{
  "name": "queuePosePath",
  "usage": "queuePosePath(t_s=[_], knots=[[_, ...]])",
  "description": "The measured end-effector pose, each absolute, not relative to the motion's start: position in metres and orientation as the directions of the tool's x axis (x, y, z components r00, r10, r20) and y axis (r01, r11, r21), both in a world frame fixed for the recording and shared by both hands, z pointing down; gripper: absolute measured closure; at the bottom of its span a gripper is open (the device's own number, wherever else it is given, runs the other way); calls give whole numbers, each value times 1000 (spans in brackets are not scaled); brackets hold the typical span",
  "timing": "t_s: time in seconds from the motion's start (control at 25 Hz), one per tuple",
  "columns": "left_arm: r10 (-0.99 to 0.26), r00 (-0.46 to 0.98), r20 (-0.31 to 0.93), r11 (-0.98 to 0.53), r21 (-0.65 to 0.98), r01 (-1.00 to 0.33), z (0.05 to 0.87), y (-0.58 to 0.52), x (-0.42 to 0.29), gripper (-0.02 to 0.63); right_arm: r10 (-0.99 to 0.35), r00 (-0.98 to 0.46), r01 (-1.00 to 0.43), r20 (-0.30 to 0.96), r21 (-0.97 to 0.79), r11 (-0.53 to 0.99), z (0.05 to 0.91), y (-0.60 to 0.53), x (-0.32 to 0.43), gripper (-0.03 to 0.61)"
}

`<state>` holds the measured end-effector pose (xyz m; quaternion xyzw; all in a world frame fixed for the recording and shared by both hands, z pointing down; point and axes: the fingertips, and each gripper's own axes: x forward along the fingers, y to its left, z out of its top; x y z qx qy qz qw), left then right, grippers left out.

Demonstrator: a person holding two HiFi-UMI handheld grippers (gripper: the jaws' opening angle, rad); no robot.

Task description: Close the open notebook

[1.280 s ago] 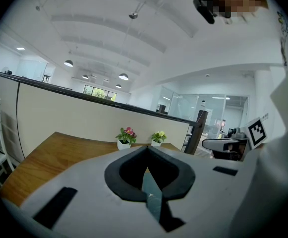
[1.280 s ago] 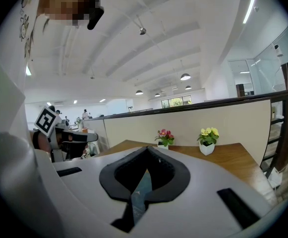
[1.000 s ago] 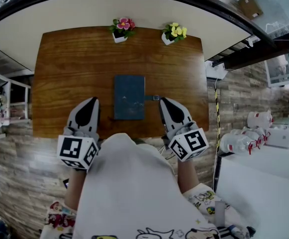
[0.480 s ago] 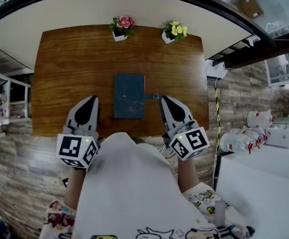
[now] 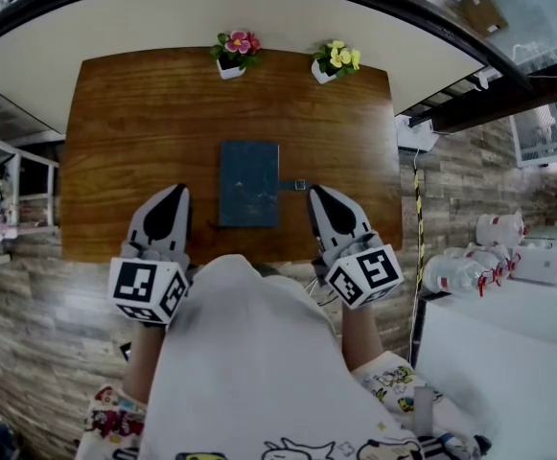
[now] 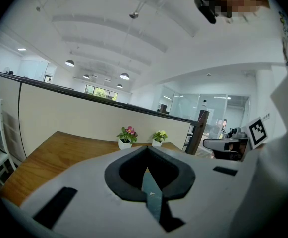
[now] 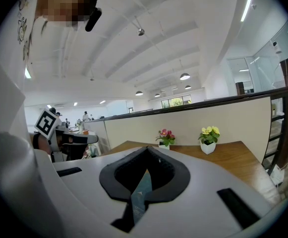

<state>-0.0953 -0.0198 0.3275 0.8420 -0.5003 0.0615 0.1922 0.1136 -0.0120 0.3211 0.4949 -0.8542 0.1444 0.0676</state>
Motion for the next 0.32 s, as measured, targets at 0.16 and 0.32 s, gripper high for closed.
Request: queuePosePath(t_s=[0.16, 0.32], knots=[[-818, 492, 298, -427, 259, -866, 328, -19, -95, 612, -826, -501, -865, 259, -183, 467, 322, -12, 114, 580], [-817, 494, 299, -430, 257, -866, 327, -19, -95, 612, -827, -499, -866, 261, -184, 465, 323, -12, 115, 580]])
